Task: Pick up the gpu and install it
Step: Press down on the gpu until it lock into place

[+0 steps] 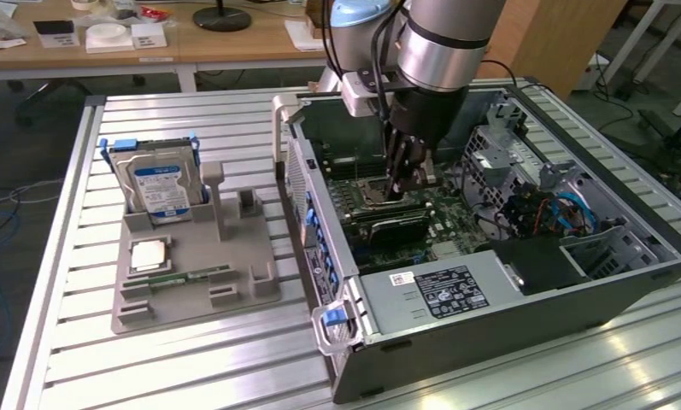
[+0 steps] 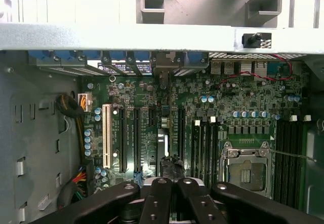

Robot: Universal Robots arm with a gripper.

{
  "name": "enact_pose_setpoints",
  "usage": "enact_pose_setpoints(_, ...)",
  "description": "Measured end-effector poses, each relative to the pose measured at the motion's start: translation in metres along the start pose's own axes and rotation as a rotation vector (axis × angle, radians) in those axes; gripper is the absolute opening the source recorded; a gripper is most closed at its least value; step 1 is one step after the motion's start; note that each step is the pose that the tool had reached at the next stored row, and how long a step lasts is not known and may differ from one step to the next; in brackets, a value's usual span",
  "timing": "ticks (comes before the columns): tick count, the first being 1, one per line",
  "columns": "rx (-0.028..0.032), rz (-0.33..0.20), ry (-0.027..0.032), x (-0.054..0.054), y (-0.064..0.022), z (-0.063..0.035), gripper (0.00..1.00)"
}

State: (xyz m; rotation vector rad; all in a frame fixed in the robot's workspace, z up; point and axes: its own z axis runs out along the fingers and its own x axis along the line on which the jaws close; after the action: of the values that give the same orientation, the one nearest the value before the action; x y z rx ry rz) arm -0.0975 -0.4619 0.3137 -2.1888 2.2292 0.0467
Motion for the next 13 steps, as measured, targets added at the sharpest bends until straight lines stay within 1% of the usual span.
enact_pose_setpoints(6, -0.0001, 0.0, 0.0002, 0.0, -0.0006, -0.0001, 0.11)
enact_pose_setpoints(7, 0.0, 0.0, 0.0001, 0.0, -0.0051, 0.0, 0.11)
enact_pose_setpoints(8, 0.0, 0.0, 0.0, -0.0001, -0.0053, 0.0001, 0.11)
enact_pose_setpoints(9, 0.0, 0.0, -0.0002, 0.0001, -0.0053, 0.0055, 0.11)
enact_pose_setpoints(13, -0.0001, 0.0, 0.0, 0.0001, -0.0053, 0.007, 0.11)
